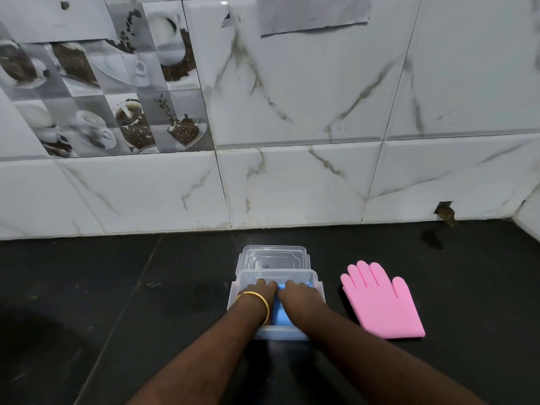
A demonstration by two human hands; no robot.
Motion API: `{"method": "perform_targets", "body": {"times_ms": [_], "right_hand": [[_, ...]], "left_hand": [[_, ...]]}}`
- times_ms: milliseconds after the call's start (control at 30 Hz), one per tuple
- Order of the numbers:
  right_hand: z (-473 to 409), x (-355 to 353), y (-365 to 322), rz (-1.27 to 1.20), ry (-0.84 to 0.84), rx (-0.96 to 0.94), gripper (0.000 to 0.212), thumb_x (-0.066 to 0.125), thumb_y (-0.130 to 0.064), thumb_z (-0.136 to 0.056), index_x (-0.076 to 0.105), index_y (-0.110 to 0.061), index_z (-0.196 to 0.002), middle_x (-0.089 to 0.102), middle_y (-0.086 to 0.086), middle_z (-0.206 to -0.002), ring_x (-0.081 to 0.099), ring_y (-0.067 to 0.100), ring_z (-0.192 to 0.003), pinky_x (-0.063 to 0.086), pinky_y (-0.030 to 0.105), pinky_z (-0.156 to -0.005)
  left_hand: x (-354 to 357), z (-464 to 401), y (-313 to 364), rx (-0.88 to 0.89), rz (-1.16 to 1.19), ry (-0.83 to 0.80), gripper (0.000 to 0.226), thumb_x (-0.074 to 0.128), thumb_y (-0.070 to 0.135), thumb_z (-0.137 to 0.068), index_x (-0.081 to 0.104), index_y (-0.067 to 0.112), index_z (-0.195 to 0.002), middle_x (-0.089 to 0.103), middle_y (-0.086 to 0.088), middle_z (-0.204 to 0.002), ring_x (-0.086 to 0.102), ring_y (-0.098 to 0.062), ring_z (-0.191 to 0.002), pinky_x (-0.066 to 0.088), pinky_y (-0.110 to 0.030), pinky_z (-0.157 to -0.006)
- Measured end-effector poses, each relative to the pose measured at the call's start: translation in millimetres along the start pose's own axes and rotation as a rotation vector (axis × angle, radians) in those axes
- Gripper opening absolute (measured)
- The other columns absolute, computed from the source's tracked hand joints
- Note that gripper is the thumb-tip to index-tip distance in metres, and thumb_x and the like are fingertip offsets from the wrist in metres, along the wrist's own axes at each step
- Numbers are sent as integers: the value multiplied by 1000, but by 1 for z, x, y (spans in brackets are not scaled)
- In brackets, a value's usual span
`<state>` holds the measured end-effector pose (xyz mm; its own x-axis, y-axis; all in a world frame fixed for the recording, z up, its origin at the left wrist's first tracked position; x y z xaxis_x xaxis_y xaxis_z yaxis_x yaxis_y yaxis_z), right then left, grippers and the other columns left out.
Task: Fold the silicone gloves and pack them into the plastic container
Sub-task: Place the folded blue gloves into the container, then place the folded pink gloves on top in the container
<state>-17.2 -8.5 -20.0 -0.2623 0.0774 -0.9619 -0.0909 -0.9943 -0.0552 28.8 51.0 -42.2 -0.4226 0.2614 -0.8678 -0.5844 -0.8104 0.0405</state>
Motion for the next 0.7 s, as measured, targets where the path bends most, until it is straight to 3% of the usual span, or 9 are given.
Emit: {"method": "perform_targets", "body": {"times_ms": [133, 233, 333, 400, 433, 533, 700], "right_hand": [[12, -25, 1, -203, 163, -68, 40, 54, -15, -93, 52, -24, -132, 56, 3, -129, 54, 25, -121, 45, 38, -95], [33, -39, 37, -568, 370, -46, 36, 62, -20, -88, 61, -27, -124, 62, -7, -121, 58, 15, -109, 46, 30, -94], [54, -39, 88, -849, 497, 60, 28, 67, -14, -84, 67, -24, -111, 66, -8, -102, 62, 6, -83, 49, 17, -78], [68, -33, 122, -1025, 567, 191, 22, 71, -12, -83, 70, -21, -103, 68, -6, -94, 62, 3, -79, 46, 10, -72], [75, -25, 138, -1140, 593, 266, 19, 72, -11, -83, 70, -18, -100, 69, -2, -92, 63, 5, -80, 49, 14, -75], [96, 8, 167, -1417, 555, 479, 7, 69, -13, -86, 67, -13, -93, 71, 10, -94, 66, 19, -83, 55, 39, -78], [141, 60, 179, -1565, 377, 697, 5, 62, -18, -92, 66, -20, -91, 71, 3, -94, 68, 22, -85, 58, 34, -62]], "left_hand": [[-2, -4, -24, -34, -42, -16, 71, 71, 20, -80, 36, 18, -142, 41, -12, -144, 46, -34, -132, 40, -47, -108], [-14, -1, -20, -75, -74, 46, 58, 67, 29, -84, 44, 18, -137, 46, -9, -142, 49, -31, -129, 43, -44, -106], [-37, 6, 14, -55, 10, 219, 46, 61, 41, -87, 53, 18, -126, 51, -8, -135, 52, -29, -124, 46, -43, -102], [-50, 13, 48, 21, 73, 323, 41, 60, 43, -87, 57, 17, -118, 54, -9, -127, 55, -30, -119, 47, -41, -99], [-54, 18, 68, 72, 94, 367, 37, 60, 43, -87, 59, 17, -114, 56, -9, -123, 56, -30, -115, 48, -40, -96], [-54, 30, 127, 263, 77, 435, 29, 59, 40, -88, 62, 15, -102, 61, -12, -110, 60, -32, -104, 50, -40, -89], [-13, 24, 186, 357, 2, 290, 33, 61, 32, -87, 62, 13, -114, 63, -14, -115, 60, -33, -107, 51, -42, -94]]}}
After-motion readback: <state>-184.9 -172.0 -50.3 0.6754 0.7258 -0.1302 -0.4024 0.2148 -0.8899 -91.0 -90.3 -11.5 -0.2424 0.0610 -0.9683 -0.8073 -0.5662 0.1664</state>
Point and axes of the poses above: each hand's wrist, its own z-axis away from the middle knuckle, its own x-axis out of the palm, y = z × x, the point moved 9 cm from there along -z, towards the middle knuckle
